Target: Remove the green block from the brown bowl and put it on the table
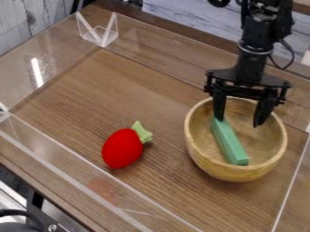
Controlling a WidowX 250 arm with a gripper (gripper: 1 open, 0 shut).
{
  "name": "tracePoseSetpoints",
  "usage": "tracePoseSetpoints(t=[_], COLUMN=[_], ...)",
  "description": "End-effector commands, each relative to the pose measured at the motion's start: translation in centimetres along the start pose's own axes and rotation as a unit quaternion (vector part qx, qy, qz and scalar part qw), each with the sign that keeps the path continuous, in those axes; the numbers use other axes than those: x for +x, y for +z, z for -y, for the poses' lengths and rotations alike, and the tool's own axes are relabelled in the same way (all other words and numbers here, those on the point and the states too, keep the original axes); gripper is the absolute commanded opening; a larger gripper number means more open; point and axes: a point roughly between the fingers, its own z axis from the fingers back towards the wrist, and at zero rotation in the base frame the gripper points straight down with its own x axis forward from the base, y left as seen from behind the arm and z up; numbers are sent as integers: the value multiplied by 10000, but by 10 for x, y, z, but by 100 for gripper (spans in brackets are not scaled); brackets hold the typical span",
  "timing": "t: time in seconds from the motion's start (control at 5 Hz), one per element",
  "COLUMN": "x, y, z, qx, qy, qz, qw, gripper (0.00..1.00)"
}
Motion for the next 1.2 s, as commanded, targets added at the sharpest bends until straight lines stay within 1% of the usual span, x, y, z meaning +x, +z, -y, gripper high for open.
tracePoseSetpoints(t=[0.0, 0.2, 0.6, 0.8, 1.0], x=[-18, -19, -38, -48, -40], y=[-31, -30, -34, -32, -24], z=[-13, -18, -11, -6, -17], qx=[236, 296, 309, 296, 295], qy=[-39, -188, 8, 166, 212], qz=[-215, -208, -266, -293, -288], qw=[9995, 9992, 9992, 9990, 9989], gripper=[100, 100, 100, 100, 0])
